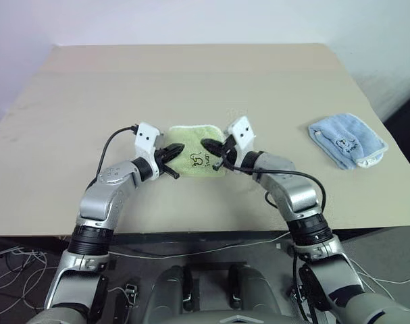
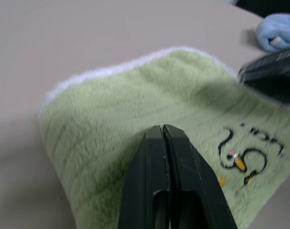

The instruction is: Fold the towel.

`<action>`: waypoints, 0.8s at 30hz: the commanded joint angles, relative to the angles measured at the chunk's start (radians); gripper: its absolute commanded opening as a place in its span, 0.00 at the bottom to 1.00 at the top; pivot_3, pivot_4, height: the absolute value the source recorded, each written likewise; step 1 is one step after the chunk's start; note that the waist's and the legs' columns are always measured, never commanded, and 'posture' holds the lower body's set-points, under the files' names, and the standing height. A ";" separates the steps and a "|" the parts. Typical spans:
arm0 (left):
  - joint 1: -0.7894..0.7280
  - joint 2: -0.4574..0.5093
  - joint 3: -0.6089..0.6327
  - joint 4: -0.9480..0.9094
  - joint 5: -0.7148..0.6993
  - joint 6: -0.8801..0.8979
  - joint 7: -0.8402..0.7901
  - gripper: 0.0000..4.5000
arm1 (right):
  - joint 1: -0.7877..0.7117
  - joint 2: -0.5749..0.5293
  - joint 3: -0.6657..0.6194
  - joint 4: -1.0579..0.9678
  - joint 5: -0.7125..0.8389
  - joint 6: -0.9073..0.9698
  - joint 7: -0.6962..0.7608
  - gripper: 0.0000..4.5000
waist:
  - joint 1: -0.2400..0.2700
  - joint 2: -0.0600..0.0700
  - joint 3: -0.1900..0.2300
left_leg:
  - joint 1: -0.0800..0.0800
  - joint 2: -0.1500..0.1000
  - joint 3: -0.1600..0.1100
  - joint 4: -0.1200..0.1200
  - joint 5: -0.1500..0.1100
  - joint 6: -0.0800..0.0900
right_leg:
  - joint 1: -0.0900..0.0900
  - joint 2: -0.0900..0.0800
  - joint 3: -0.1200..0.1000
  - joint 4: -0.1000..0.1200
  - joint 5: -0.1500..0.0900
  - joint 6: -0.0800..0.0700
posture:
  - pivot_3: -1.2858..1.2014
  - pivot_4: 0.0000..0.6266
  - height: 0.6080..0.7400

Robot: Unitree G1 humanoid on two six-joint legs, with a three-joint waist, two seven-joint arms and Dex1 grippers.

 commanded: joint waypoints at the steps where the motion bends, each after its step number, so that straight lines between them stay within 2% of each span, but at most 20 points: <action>1: 0.022 0.016 -0.052 0.036 0.089 -0.038 -0.005 0.01 | 0.029 0.009 0.035 0.073 -0.052 -0.019 -0.017 0.00 | 0.000 0.000 0.000 | 0.000 0.000 0.000 0.000 0.000 0.000 | 0.000 0.000 0.000 0.000 0.000 0.000 | 0.52 0.24 1.00; 8: 0.060 -0.035 -0.016 0.040 0.089 -0.093 -0.001 0.01 | 0.078 0.000 0.031 0.040 -0.071 -0.054 -0.011 0.00 | 0.001 0.000 -0.001 | 0.002 0.000 0.000 0.000 0.000 0.000 | 0.002 -0.001 0.000 0.000 0.000 0.000 | 0.52 0.24 1.00; 12: 0.048 -0.070 0.112 -0.039 -0.036 -0.072 -0.001 0.01 | 0.091 -0.003 -0.037 -0.075 0.000 -0.049 0.004 0.00 | 0.001 0.000 -0.001 | 0.002 0.000 0.000 0.000 0.000 0.000 | 0.001 -0.002 0.000 0.000 0.000 0.000 | 0.52 0.24 1.00; 15: 0.041 -0.014 0.191 -0.092 -0.071 -0.065 -0.010 0.01 | 0.088 -0.031 -0.111 -0.167 0.084 0.019 0.026 0.00 | -0.001 0.000 -0.001 | 0.000 0.000 -0.001 0.000 0.000 0.000 | 0.000 -0.002 0.000 0.001 0.000 0.000 | 0.52 0.24 1.00; 18: 0.055 0.091 0.203 -0.065 0.003 -0.092 -0.014 0.00 | 0.067 -0.033 -0.228 -0.206 0.237 0.185 0.015 0.13 | -0.002 0.000 -0.001 | 0.000 0.000 -0.001 0.000 0.000 0.000 | 0.000 -0.001 0.000 0.001 0.000 0.000 | 0.52 0.24 1.00; 21: 0.092 0.176 0.186 -0.036 0.069 -0.155 -0.048 0.00 | 0.030 -0.029 -0.360 -0.182 0.400 0.364 -0.016 0.35 | -0.002 0.000 -0.001 | 0.000 0.000 -0.001 0.000 0.000 0.000 | 0.000 -0.001 0.000 0.000 0.000 0.000 | 0.52 0.24 1.00; 24: 0.126 0.208 0.182 -0.013 0.093 -0.207 -0.080 0.00 | -0.009 -0.018 -0.458 -0.112 0.499 0.499 -0.079 0.59 | 0.001 0.000 -0.001 | 0.000 0.000 -0.001 -0.001 -0.002 -0.001 | -0.001 -0.003 0.000 0.000 0.000 -0.001 | 0.52 0.24 1.00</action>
